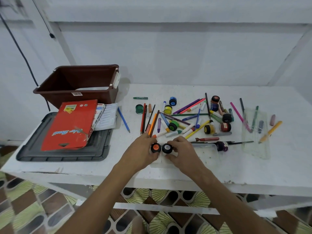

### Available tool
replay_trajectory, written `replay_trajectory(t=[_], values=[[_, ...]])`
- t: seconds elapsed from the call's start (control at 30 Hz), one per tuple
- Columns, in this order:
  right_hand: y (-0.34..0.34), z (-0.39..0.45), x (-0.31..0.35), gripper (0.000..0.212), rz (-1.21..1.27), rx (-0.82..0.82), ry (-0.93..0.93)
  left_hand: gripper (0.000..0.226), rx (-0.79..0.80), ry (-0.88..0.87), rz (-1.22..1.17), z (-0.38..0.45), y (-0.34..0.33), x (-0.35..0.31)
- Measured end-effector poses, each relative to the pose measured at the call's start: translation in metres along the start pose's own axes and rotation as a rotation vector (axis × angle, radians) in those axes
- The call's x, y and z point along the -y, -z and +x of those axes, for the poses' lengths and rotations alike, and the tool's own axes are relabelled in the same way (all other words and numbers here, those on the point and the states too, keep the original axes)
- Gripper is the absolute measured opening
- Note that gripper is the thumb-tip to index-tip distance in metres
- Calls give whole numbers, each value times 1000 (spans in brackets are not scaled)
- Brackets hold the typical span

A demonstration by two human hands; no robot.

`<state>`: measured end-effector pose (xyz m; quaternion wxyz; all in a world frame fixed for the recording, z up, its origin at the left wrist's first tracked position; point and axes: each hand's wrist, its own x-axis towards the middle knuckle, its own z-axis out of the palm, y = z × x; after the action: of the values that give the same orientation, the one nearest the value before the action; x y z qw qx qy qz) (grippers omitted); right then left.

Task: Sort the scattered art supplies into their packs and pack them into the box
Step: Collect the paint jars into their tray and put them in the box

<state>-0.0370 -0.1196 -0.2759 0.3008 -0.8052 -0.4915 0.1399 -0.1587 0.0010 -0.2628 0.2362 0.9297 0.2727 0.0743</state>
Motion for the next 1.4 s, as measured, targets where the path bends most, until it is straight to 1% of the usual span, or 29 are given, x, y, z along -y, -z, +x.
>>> replay_trajectory(t=[0.07, 0.2, 0.3, 0.43, 0.57, 0.73, 0.87, 0.97, 1.13, 1.23, 1.3, 1.4], values=[[-1, -1, 0, 30, 8, -20, 16, 35, 3, -14, -1, 0, -1, 1], [-7, -3, -1, 34, 3, -113, 1, 29, -14, -24, -1, 0, -2, 2], [-9, -3, -3, 36, 32, -129, -22, 27, -42, -25, -16, -1, -4, 4], [-12, -1, -7, 33, 107, -145, -8, 29, -69, -29, -19, -3, -9, 7], [-15, -1, -12, 28, 130, -183, -1, 28, -75, -55, -5, -3, -11, 9], [-11, 1, -14, 31, 129, -147, 30, 27, -89, -66, -23, -3, -12, 11], [-14, -4, -16, 32, -10, -189, 24, 24, -110, -63, -53, -1, -12, 12], [-16, -5, -13, 32, -37, -167, -1, 23, -114, -52, -63, -1, -13, 12], [-6, -2, -16, 36, 17, -56, 14, 24, -52, -37, -55, 3, -8, 12], [2, -4, -14, 40, 14, -18, 13, 23, 9, -15, -119, 5, 2, 13], [9, 0, -12, 43, 52, -22, 10, 22, 4, 22, -183, 10, 14, 15], [21, 20, -8, 35, 47, -102, 21, 26, -76, 106, -134, 35, 30, 25]])
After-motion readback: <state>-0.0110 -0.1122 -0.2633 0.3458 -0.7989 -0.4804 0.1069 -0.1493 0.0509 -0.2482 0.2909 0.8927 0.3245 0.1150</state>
